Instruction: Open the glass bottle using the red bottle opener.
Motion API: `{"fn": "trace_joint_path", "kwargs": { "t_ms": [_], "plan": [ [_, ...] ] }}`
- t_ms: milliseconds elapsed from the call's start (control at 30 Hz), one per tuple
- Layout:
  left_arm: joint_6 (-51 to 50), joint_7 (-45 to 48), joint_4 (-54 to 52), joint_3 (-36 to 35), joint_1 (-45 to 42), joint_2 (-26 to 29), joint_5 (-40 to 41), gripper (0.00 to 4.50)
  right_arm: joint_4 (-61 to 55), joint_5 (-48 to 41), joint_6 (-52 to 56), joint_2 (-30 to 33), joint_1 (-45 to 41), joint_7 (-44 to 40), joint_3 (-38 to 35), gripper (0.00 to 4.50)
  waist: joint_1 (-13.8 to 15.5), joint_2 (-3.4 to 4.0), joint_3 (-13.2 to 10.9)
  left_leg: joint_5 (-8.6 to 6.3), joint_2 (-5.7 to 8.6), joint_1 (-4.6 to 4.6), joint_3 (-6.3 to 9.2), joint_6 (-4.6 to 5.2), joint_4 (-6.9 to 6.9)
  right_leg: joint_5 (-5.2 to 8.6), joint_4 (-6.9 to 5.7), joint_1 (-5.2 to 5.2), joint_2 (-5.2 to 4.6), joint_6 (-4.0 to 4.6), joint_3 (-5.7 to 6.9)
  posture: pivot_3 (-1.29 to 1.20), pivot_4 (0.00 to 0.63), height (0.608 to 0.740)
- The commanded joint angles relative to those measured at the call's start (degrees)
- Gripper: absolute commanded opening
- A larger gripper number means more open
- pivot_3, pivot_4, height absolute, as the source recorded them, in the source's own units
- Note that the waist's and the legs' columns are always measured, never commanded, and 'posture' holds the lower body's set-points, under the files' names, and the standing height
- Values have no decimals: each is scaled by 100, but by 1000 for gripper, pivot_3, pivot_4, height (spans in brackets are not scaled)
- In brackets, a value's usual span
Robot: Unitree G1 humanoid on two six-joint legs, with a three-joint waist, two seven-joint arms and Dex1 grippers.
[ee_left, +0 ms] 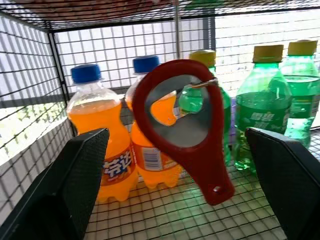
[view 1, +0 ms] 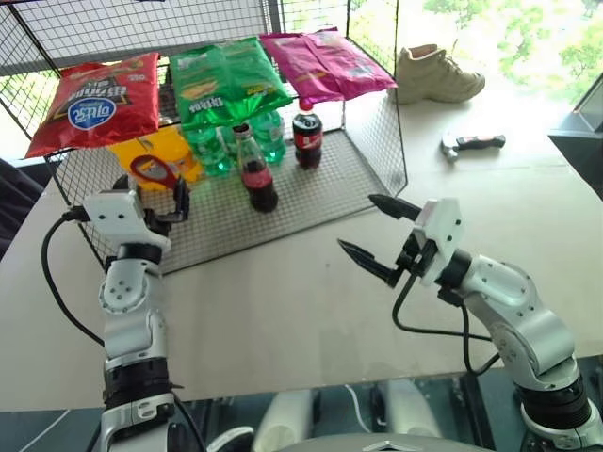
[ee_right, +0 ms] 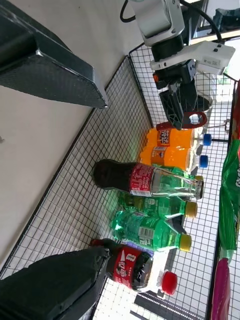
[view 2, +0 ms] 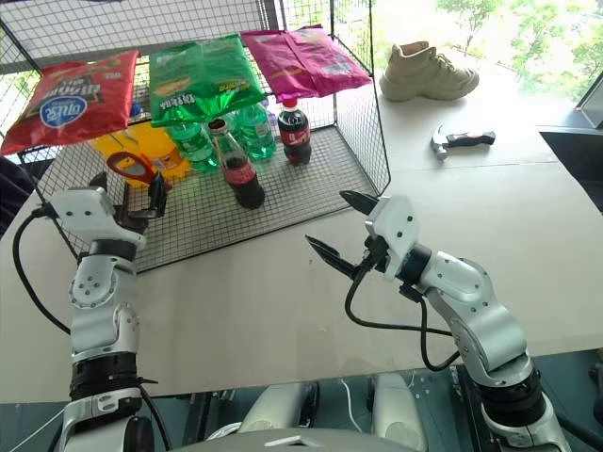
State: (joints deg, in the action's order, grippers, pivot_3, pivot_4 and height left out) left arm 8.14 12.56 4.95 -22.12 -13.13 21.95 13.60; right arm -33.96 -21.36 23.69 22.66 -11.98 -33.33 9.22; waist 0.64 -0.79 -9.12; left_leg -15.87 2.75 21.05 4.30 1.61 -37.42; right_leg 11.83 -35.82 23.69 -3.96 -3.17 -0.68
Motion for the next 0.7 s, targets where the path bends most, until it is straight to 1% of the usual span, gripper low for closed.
{"fn": "trace_joint_path", "kwargs": {
  "t_ms": [33, 333, 433, 500, 533, 600, 667, 700],
  "plan": [
    [198, -26, -41, -29, -44, 37, -43, 4500, -239, -16, -66, 7, 19, 22, -29, 4453, -3, 0, 0, 0, 0, 0, 0, 0, 0, 0, 0, 0, 0, 0, 0, 0, 150, 740],
    [396, -25, 477, -36, -503, 95, 11, 4500, -223, 15, -119, 3, 11, -17, -15, 4453, 0, -1, 0, 0, 2, 0, 2, 1, -1, 0, -1, 0, 1, 0, 2, 0, 150, 740],
    [479, 88, 576, -39, -598, 80, 103, 3739, -212, 19, -143, 10, 27, -35, -27, 4500, -1, -2, -1, 0, 3, 0, 2, 0, -1, 0, -1, 0, 1, 0, 2, 0, 150, 740],
    [489, 138, 592, -30, -612, 59, 137, 2968, -213, 20, -153, 14, 43, -39, -35, 4500, -1, -2, 0, 0, 3, 0, 2, 0, 0, 0, -1, 0, 0, 0, 1, 0, 150, 740],
    [491, 150, 585, -25, -601, 42, 140, 2396, -214, 20, -155, 12, 50, -38, -37, 4500, -3, -2, -1, 0, 3, 0, 2, 0, 0, 0, -1, 0, 0, 0, 1, 0, 150, 740],
    [489, 174, 546, -13, -559, -2, 163, 1563, -210, 27, -168, 14, 64, -39, -37, 4500, -8, -2, -1, 0, 3, 0, 2, 0, 0, 0, -1, 0, 0, 0, 1, 0, 150, 740],
    [444, 209, 447, -30, -509, -98, 323, 497, -201, 34, -185, 17, 78, -47, -36, 4500, -6, -2, -1, 0, 3, 0, 2, 0, 0, 0, -1, 0, 0, 0, 1, 0, 150, 740],
    [410, 219, 393, -37, -483, -136, 396, 175, -197, 37, -190, 18, 82, -49, -36, 4500, -5, -2, -1, 0, 3, 0, 2, 0, 0, 0, -1, 0, 0, 0, 1, 0, 150, 740]
  ]
}}
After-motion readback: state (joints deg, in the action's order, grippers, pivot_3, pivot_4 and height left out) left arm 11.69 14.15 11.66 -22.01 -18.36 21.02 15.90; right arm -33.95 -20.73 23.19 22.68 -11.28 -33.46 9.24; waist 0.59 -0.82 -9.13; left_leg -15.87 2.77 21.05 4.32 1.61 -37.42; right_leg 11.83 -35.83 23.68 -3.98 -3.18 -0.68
